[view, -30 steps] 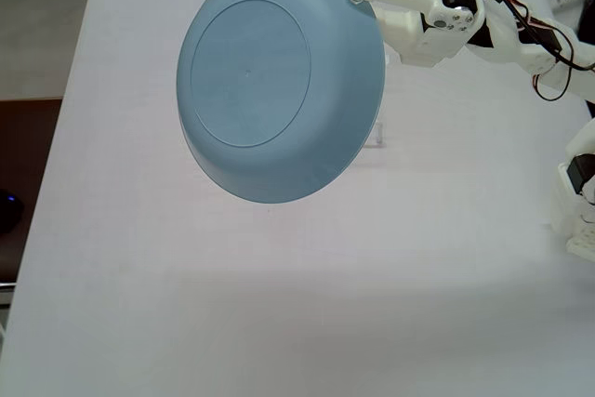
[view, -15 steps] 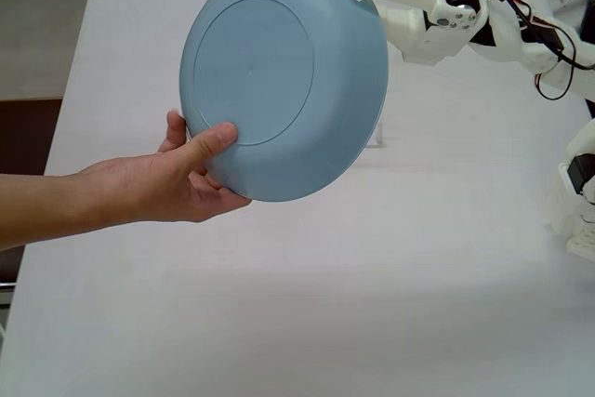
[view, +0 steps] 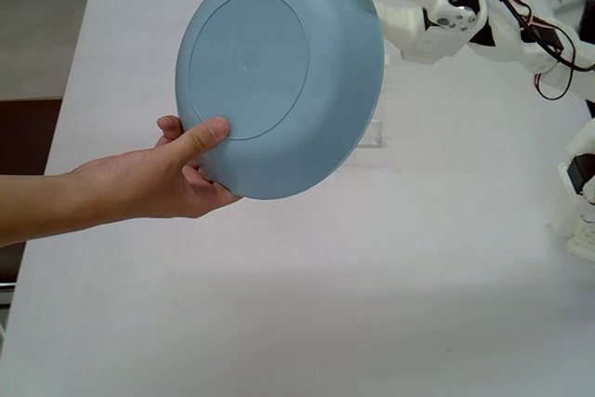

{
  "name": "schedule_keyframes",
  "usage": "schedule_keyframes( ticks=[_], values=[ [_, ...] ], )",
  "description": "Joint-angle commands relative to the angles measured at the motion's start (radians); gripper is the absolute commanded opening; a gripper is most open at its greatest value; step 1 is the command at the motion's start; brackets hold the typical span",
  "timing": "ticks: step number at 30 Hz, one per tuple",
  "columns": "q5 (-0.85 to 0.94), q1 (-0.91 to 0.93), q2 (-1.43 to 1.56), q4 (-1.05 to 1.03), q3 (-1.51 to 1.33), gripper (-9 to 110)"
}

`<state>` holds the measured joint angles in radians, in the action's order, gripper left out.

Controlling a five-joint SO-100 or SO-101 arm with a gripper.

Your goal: Please give me two plates.

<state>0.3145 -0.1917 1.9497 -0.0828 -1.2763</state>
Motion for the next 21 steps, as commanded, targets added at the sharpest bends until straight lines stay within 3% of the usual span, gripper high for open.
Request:
schedule_keyframes(
  ticks=[1, 15, 18, 21],
  values=[
    [0.023, 0.002, 0.031, -0.044, 0.034, 44],
    [-0.031, 0.025, 0.301, -0.252, -0.163, 42],
    [-0.075, 0.048, 0.410, -0.327, -0.264, 33],
    [-0.141, 0.071, 0.500, -0.365, -0.370, 15]
  ],
)
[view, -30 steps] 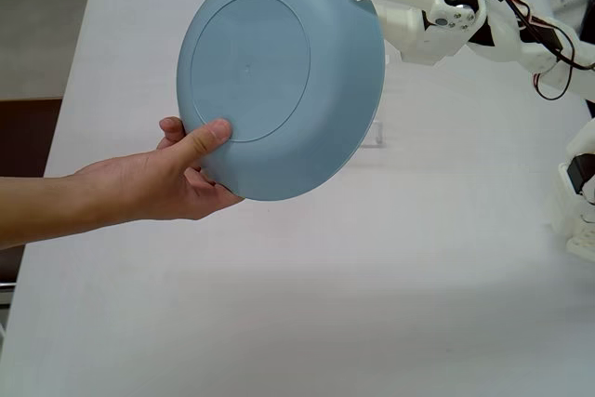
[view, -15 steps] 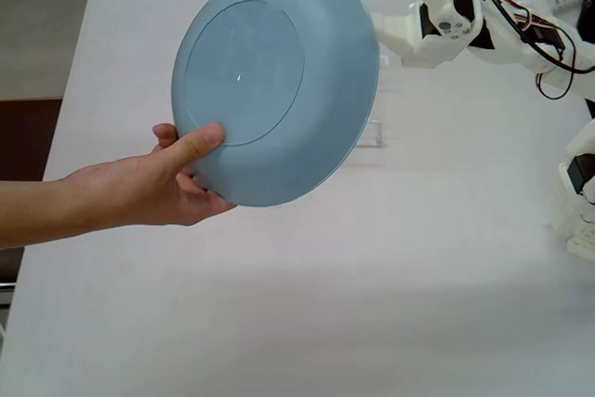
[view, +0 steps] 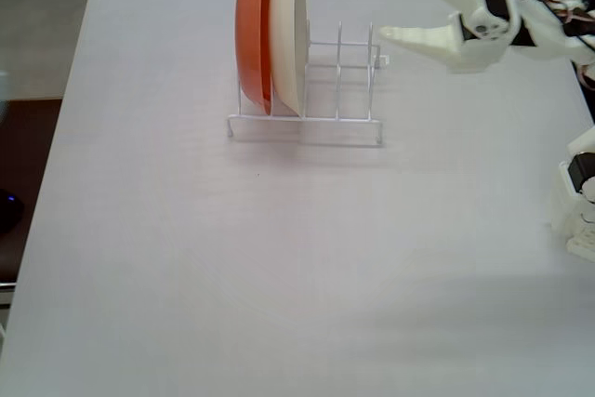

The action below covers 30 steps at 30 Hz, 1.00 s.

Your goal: Please give me two plates.

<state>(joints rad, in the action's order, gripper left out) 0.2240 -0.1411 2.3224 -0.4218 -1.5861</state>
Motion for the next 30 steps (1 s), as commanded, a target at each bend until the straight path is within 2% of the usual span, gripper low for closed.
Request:
schedule_keyframes(
  ticks=[1, 4, 9, 19, 30],
  values=[
    [-0.091, 0.031, 0.153, -0.034, -0.095, 8],
    [-0.218, 0.083, 0.235, -0.089, -0.210, 0],
    [-0.339, 0.169, 0.345, -0.176, -0.417, 0],
    [-0.336, 0.176, 0.543, -0.084, -0.776, 0],
    [-0.351, 0.147, 0.836, -0.074, -1.121, 0]
  ],
)
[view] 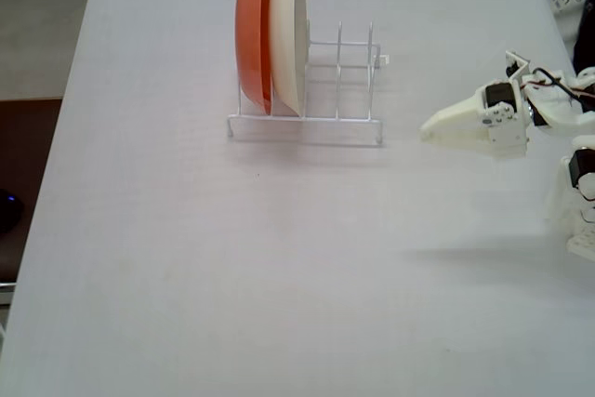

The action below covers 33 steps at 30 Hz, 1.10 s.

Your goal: Please give me two plates.

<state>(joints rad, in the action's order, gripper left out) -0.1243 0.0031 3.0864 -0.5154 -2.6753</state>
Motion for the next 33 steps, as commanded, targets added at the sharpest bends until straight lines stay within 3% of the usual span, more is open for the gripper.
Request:
schedule_keyframes(
  ticks=[1, 17, 33],
  values=[
    [-0.005, 0.003, 0.089, 0.020, -0.060, 0],
    [-0.012, 0.000, 0.224, -0.020, -0.374, 0],
    [0.002, 0.015, 0.224, -0.064, -0.459, 0]
  ],
)
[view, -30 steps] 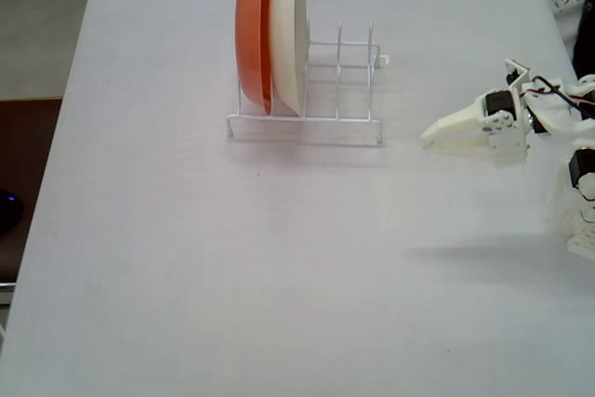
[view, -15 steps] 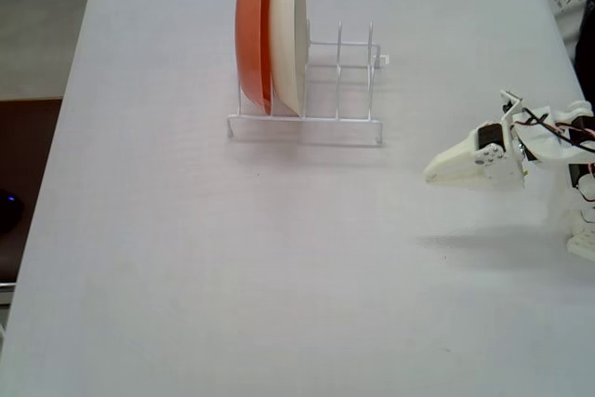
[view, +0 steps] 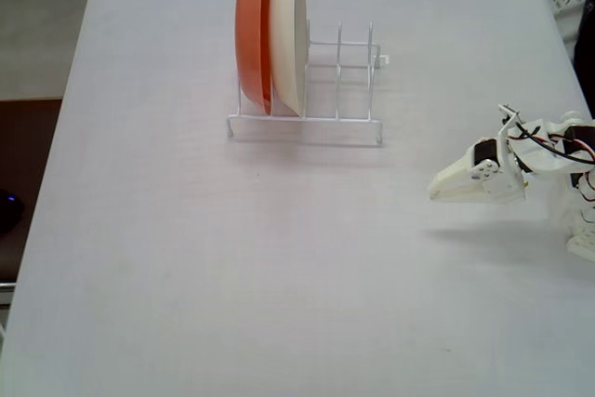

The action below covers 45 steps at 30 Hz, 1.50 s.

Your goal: Please give me two plates.

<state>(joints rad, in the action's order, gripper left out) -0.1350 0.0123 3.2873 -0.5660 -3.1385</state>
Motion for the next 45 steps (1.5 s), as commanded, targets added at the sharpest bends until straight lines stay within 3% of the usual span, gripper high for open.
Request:
schedule_keyframes(
  ticks=[1, 45],
  values=[
    [0.018, 0.006, 0.023, -0.025, 0.003, 0],
    [0.035, 0.021, 0.025, -0.086, 0.003, 0]
  ],
)
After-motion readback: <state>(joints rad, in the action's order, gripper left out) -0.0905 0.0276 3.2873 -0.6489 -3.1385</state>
